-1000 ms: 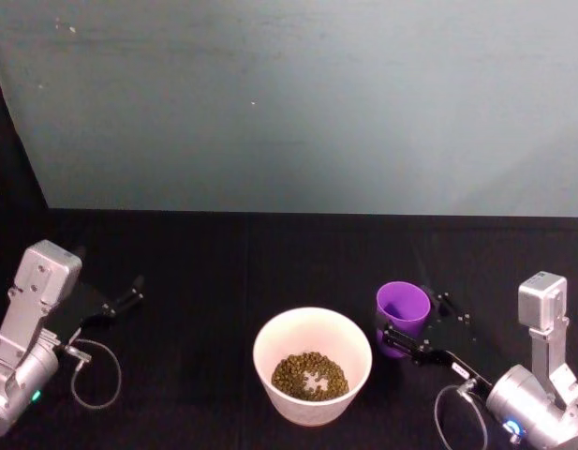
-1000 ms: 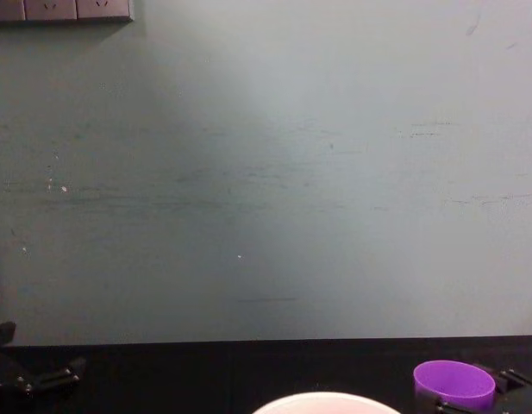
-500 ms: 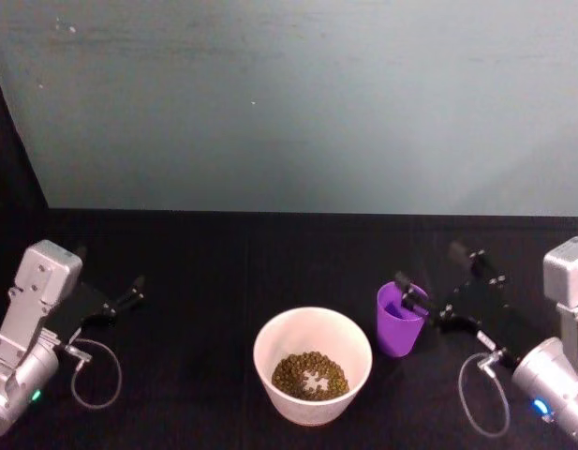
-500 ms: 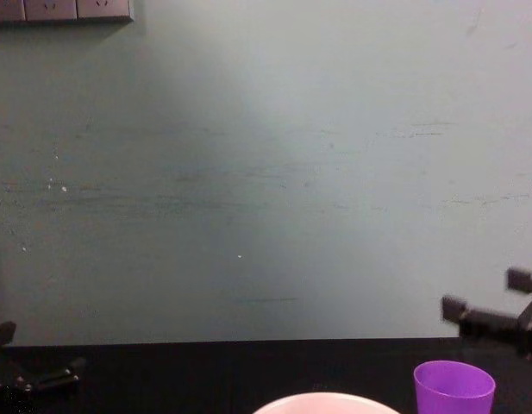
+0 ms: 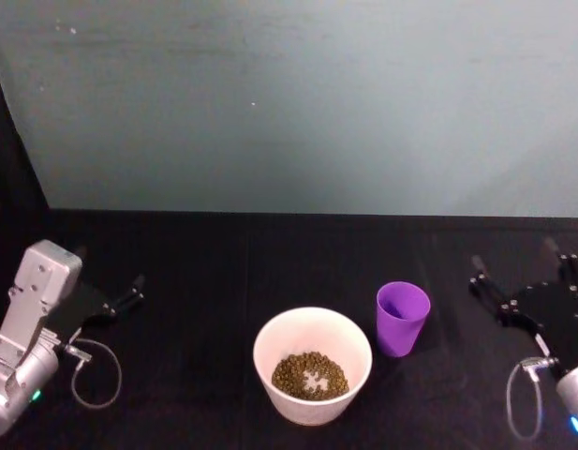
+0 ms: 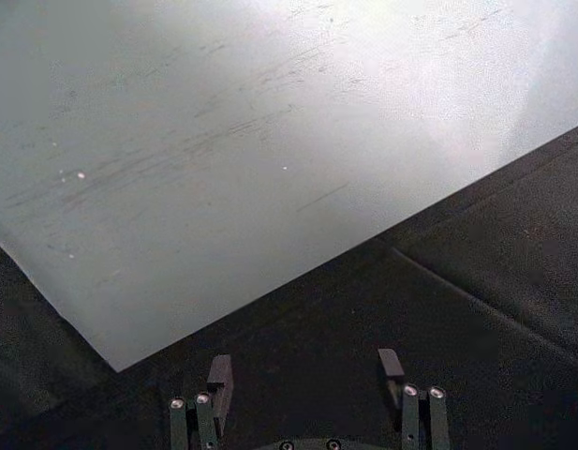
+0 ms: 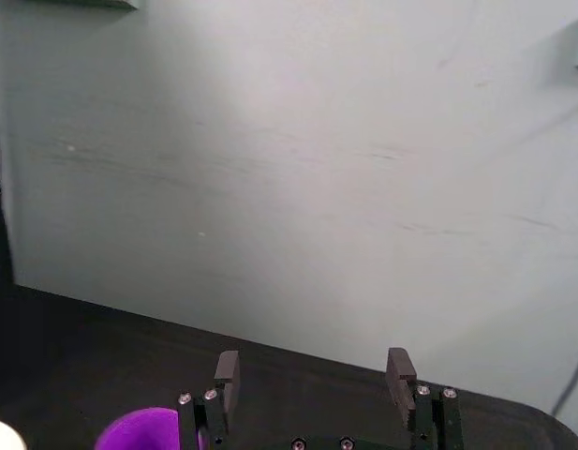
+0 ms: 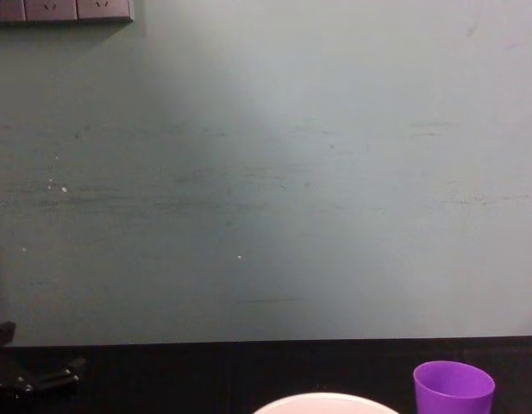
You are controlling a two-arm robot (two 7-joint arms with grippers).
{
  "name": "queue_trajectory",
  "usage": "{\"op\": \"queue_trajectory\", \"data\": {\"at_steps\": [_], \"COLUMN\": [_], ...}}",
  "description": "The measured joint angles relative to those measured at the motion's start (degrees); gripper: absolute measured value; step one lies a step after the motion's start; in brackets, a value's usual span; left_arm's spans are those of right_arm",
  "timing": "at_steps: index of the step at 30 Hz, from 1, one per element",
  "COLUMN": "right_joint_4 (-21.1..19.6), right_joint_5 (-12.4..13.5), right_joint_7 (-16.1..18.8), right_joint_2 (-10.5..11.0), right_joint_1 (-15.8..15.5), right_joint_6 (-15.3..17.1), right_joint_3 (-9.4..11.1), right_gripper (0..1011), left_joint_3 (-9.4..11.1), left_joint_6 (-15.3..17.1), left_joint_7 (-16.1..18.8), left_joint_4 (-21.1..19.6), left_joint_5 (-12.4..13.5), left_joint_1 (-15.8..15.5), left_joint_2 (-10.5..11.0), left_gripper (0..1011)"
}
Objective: Pick up the cup and pour the mung beans from the cup into the bowl.
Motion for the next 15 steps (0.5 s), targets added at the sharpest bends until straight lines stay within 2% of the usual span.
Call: {"op": "queue_trajectory", "data": {"at_steps": [5,15], "right_joint_4": [2.4,6.0], "right_joint_5": [0.2,1.4], "right_joint_7": [0.6,3.0], "right_joint_2": [0.0,-0.9], "right_joint_1": [-0.8,-0.1], "right_joint_6": [-2.4,-3.9], "right_joint_3": [1.6,3.1], "right_gripper": [1002,1002], "left_joint_3": [0.0,0.0], "left_joint_6": [0.0,0.0], "left_joint_7": [0.0,0.0], "left_joint_4": [0.0,0.0], "left_joint_5": [0.0,0.0], "left_joint_1": [0.0,0.0], "left_joint_2": [0.0,0.0], "left_gripper": [1003,1004]}}
